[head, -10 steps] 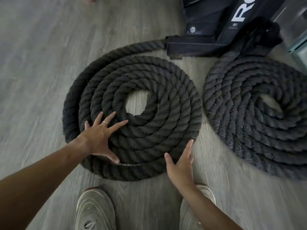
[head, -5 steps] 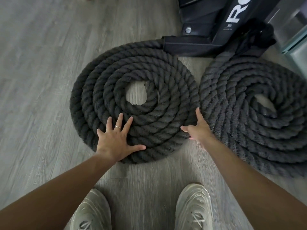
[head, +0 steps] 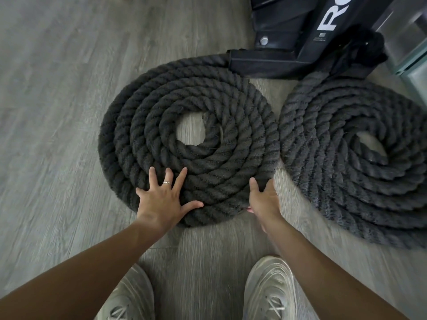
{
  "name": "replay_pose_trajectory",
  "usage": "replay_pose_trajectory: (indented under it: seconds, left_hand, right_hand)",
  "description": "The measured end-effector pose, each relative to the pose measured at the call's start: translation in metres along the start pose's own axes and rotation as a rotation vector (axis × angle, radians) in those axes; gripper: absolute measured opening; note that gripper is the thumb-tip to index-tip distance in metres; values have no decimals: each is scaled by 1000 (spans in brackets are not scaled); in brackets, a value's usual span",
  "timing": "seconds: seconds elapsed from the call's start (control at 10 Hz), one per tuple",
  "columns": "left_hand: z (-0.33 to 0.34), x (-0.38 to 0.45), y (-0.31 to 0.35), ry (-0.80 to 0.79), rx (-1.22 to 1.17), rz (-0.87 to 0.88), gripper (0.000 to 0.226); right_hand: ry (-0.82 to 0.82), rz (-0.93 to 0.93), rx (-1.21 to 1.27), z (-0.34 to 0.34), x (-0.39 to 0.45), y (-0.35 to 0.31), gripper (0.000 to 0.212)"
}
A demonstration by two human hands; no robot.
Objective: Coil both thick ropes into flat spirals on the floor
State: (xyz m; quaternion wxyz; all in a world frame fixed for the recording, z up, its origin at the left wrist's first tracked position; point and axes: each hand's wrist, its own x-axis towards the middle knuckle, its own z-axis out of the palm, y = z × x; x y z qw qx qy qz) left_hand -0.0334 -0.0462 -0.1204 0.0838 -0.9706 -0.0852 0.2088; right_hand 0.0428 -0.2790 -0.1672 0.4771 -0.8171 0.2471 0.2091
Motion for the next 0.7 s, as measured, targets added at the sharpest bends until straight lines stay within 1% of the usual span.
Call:
replay_pose_trajectory:
  seconds: [0.2, 0.3, 0.4, 0.5, 0.6, 0.7]
  left_hand:
    - [-15, 15, 13, -14, -50, -49, 111]
    - [-15, 19, 15, -7, -56, -39, 110]
    - [-12, 19, 13, -1, -54, -48, 112]
    - [-13, 16, 16, -58, -92, -65, 110]
    - [-16, 12, 5, -102, -203, -12, 96]
    - [-27, 6, -12, -112, -246, 66, 85]
  right_hand:
    - [-2, 2, -88, -9, 25, -20, 78]
    - [3, -19, -86, -10, 30, -25, 77]
    - [5, -47, -182, -14, 25, -22, 82]
    - [-13, -45, -254, -16, 25, -16, 88]
    - [-78, -6, -417, -30, 26, -28, 89]
    - [-112, -12, -523, -44, 15, -47, 76]
